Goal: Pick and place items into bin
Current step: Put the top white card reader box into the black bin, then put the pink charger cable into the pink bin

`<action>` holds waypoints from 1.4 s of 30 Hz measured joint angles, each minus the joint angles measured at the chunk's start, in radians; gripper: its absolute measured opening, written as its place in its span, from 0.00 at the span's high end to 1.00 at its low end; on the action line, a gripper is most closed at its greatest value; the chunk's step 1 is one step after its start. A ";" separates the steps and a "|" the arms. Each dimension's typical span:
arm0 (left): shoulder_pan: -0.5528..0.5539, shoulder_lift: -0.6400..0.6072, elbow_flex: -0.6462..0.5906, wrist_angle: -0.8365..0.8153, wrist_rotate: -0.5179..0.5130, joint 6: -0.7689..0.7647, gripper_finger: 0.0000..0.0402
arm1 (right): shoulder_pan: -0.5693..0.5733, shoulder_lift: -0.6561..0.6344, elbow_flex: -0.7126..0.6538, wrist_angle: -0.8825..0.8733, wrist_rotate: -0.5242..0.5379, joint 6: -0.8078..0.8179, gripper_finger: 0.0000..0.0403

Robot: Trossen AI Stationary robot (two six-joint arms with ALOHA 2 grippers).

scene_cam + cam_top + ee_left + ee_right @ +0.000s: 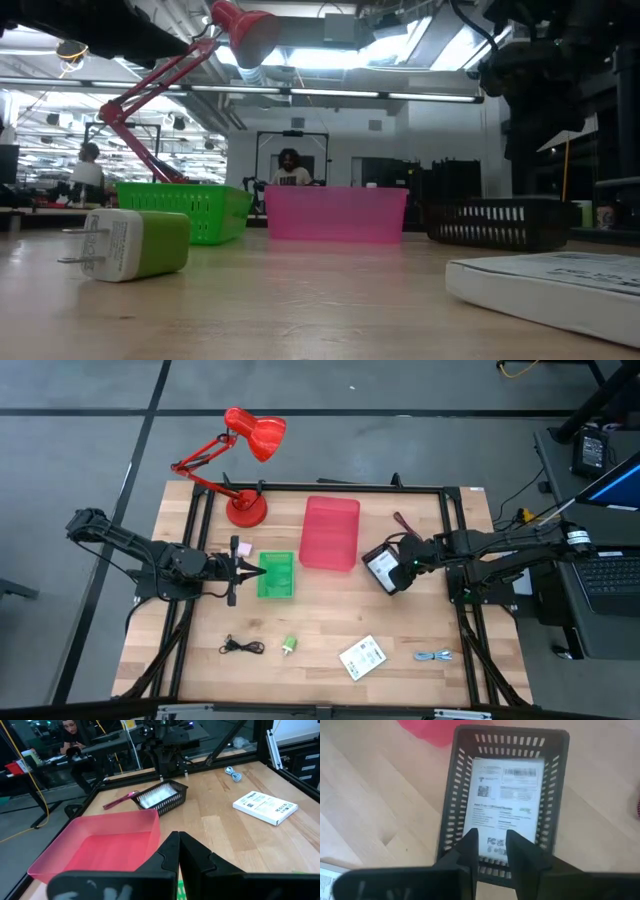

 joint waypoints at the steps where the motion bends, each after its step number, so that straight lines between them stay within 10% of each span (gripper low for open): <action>1: 0.000 0.000 0.000 0.000 0.000 0.000 0.99 | 0.000 0.000 0.000 0.000 0.000 0.000 0.80; 42: 0.000 0.000 0.000 0.004 -0.074 -0.008 0.99 | -0.002 0.014 0.000 0.629 0.157 -0.624 1.00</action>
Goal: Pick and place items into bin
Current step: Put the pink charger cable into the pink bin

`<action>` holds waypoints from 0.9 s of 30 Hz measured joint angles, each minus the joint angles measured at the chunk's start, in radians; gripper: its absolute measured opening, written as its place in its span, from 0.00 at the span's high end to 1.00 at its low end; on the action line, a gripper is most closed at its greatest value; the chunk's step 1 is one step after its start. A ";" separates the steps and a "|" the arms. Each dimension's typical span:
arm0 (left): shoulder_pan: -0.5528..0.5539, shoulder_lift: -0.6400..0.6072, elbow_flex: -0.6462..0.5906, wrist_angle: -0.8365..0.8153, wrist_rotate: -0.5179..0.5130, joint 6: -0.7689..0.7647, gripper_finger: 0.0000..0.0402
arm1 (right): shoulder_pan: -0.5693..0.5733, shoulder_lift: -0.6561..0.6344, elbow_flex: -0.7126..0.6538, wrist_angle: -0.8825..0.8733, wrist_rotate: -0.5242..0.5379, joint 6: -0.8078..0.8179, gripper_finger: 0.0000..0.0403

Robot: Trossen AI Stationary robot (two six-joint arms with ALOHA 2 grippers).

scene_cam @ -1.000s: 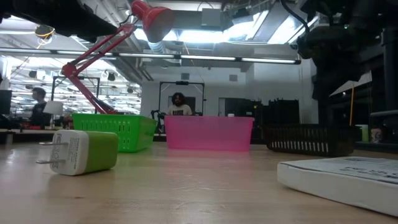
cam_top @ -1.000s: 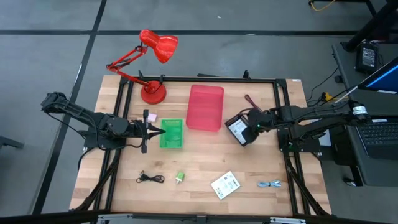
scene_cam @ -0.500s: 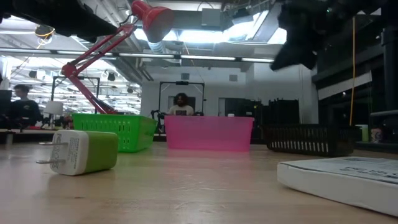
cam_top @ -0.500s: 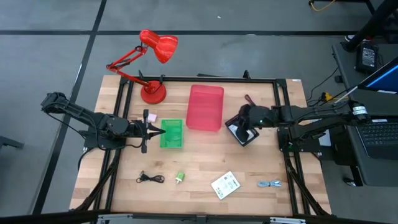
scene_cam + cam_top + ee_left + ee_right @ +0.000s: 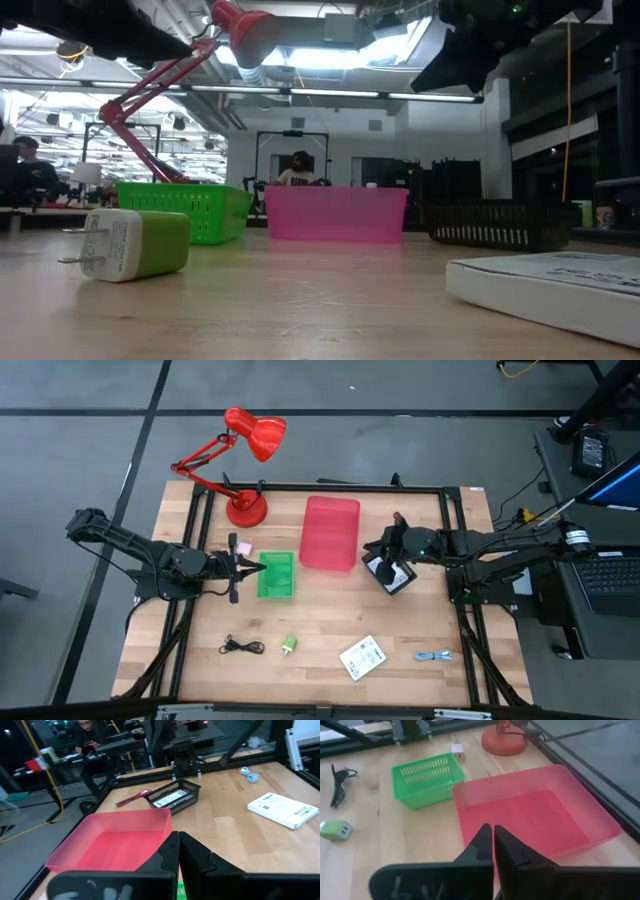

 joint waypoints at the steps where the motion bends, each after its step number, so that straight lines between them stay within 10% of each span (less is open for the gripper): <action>1: 0.000 0.000 0.000 0.000 -0.009 -0.001 0.99 | -0.002 0.000 0.000 -0.001 0.000 -0.009 1.00; 27: 0.000 0.000 0.000 0.000 -0.031 0.000 0.99 | -0.289 0.001 0.000 -0.312 0.143 0.073 1.00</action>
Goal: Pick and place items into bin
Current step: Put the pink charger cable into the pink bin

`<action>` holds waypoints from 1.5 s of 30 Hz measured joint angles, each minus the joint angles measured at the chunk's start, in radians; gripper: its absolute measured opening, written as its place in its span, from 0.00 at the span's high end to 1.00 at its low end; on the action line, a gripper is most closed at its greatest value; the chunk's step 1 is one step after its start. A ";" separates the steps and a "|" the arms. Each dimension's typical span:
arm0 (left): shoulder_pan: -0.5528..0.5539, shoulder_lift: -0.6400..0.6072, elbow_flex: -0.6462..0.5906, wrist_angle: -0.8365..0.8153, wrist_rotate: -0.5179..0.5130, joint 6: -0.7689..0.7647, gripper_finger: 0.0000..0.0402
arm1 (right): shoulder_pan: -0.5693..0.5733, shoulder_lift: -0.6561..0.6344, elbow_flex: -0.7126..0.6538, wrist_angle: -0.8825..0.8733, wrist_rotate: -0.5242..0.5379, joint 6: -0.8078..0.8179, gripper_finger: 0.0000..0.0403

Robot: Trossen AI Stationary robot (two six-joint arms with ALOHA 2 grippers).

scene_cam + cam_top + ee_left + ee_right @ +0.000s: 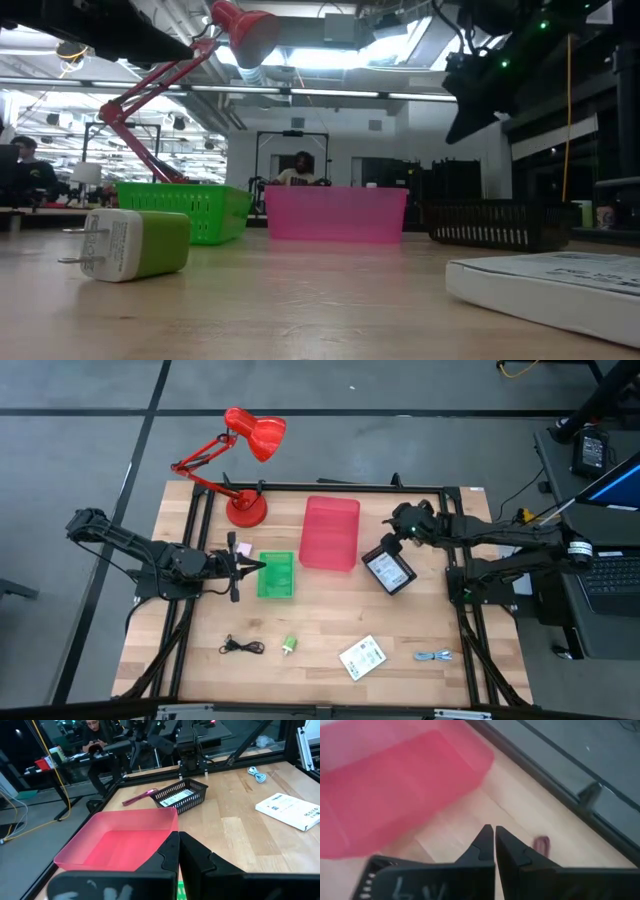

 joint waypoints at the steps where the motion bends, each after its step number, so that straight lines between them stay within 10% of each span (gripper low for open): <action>1: 0.000 0.000 0.000 0.000 0.000 0.000 0.99 | -0.007 0.000 0.000 -0.016 -0.001 0.001 1.00; 14: 0.000 0.000 0.000 0.000 0.000 0.000 0.99 | -0.083 0.000 0.000 -0.233 -0.111 0.110 0.98; 35: 0.000 0.000 0.000 0.000 0.000 0.000 0.99 | -0.199 0.020 0.000 -0.288 -0.188 0.118 0.56; 45: 0.000 0.000 0.000 0.000 0.000 0.000 0.99 | -0.274 0.162 0.000 -0.275 -0.189 0.070 0.52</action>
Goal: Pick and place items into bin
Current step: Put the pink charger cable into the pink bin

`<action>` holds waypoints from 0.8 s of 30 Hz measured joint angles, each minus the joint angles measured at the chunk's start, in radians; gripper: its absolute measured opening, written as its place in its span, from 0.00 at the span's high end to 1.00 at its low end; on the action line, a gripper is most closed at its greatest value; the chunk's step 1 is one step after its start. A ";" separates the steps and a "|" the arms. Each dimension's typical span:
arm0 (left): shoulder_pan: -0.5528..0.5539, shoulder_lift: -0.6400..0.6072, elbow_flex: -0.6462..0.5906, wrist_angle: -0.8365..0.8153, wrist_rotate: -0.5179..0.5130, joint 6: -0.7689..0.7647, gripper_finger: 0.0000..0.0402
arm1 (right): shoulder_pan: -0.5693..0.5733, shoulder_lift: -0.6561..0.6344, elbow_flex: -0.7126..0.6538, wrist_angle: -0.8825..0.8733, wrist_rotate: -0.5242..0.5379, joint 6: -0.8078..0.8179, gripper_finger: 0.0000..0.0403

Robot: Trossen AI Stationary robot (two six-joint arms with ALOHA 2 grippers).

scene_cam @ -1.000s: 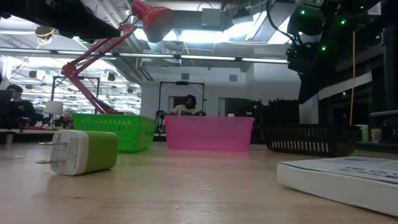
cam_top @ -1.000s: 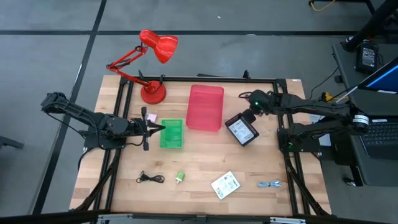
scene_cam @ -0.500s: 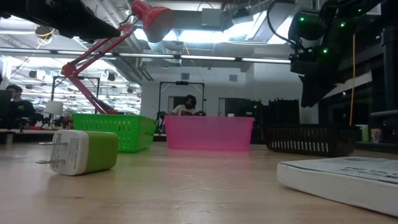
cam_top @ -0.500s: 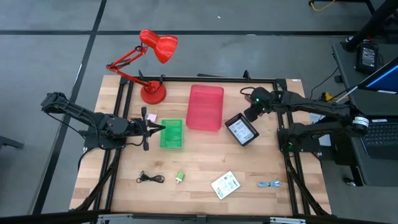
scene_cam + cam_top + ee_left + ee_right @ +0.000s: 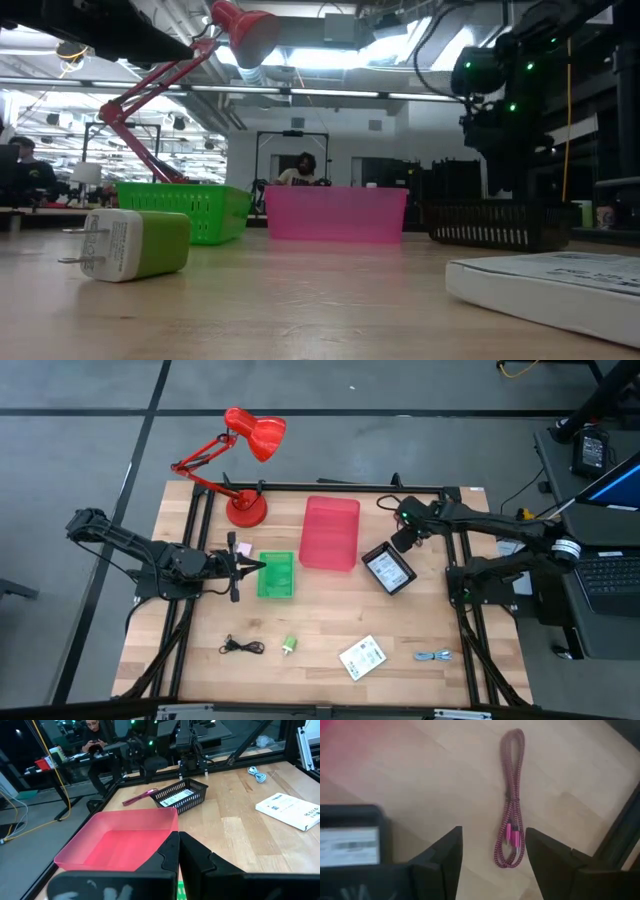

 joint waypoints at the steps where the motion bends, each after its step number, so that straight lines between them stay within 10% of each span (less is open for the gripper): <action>1: 0.000 0.000 0.000 0.000 0.000 0.000 0.99 | -0.010 0.017 0.000 0.007 0.000 -0.003 0.52; 24: 0.000 0.000 0.000 0.000 0.000 0.000 0.99 | -0.215 0.220 0.000 0.171 -0.095 -0.207 0.52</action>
